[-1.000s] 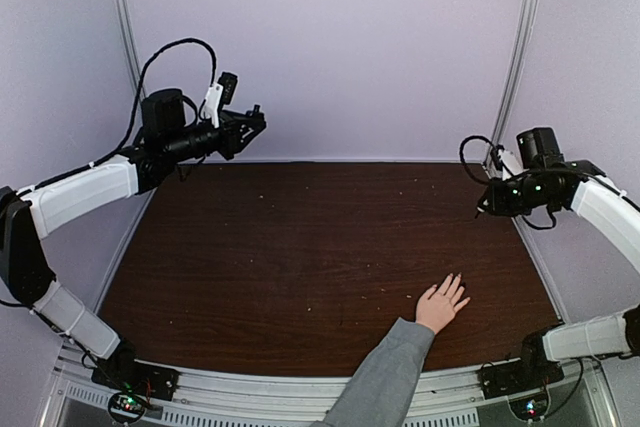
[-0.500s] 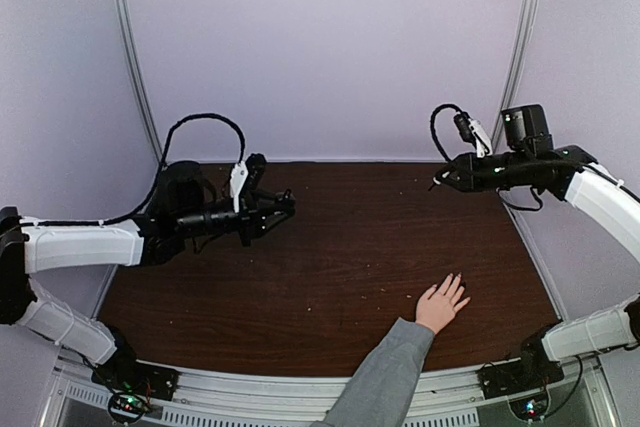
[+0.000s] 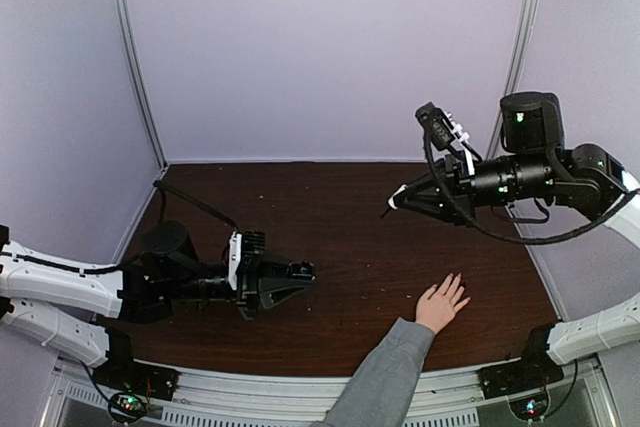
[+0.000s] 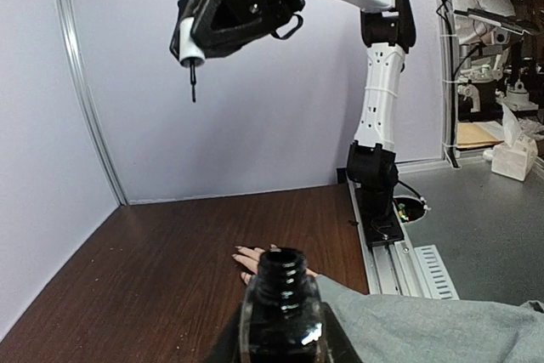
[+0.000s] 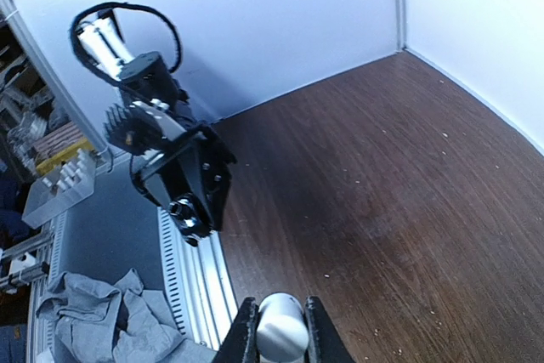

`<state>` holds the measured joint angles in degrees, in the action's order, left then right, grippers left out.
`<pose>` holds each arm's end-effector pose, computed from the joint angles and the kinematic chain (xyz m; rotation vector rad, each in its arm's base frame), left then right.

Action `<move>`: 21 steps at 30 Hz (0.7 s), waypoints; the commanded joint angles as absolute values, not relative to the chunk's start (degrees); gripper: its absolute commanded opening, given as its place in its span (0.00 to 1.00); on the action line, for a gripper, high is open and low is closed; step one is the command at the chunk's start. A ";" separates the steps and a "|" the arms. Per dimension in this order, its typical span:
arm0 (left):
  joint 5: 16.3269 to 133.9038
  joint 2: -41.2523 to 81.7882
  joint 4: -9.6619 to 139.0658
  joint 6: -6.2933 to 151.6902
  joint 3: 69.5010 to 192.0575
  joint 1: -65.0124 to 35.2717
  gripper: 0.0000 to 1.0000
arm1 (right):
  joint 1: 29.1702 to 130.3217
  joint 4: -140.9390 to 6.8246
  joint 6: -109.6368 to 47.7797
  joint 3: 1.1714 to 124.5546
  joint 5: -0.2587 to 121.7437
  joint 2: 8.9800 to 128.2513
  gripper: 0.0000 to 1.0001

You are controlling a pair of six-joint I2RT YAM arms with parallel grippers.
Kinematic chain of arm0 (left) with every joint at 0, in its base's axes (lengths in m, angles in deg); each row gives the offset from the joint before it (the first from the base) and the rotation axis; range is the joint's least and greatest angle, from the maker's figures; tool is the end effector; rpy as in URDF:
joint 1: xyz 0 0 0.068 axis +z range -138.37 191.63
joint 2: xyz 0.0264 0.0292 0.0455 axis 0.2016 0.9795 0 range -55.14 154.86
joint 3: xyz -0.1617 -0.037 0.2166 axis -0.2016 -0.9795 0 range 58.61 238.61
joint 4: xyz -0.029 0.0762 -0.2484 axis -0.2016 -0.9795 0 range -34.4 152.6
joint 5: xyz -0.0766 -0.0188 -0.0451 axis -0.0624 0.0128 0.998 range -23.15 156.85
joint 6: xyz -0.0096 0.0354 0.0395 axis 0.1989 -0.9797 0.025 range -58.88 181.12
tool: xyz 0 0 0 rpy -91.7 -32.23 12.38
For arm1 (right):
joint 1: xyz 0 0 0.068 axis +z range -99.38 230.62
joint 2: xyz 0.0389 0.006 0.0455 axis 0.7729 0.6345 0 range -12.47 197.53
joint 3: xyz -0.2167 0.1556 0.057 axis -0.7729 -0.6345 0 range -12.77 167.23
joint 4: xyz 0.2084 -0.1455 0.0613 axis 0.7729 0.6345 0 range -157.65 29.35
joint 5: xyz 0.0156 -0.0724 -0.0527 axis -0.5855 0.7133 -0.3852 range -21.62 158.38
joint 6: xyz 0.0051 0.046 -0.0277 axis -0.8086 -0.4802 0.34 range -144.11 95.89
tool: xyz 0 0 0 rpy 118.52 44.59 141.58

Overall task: Paint the nails
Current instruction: Close the cap of the nail polish bottle.

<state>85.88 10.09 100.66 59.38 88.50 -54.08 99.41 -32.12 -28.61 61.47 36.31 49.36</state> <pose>0.0928 -0.2339 0.2655 1.1323 1.1853 -1.1263 0.1291 0.1762 0.4166 -1.1373 1.7586 1.1380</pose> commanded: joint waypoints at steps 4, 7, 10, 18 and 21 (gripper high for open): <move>80.04 12.23 106.51 56.11 89.53 -58.65 0.00 | 110.65 -30.19 -23.03 66.33 42.79 51.30 0.00; 79.86 13.00 104.98 55.72 91.60 -59.40 0.00 | 114.65 -29.40 -21.21 68.88 44.63 53.40 0.00; 80.22 13.75 104.00 55.13 93.34 -60.17 0.00 | 118.35 -27.54 -18.96 71.46 46.95 55.93 0.00; 80.63 15.51 103.67 54.62 95.49 -61.70 0.00 | 124.01 -24.95 -14.47 74.85 51.90 59.86 0.00; 80.56 15.96 103.68 54.61 95.70 -62.01 0.00 | 125.25 -24.71 -13.85 75.06 53.77 60.21 0.00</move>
<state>81.01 15.21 101.56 55.60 93.90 -61.45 123.70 -26.07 -16.26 73.25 49.38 59.96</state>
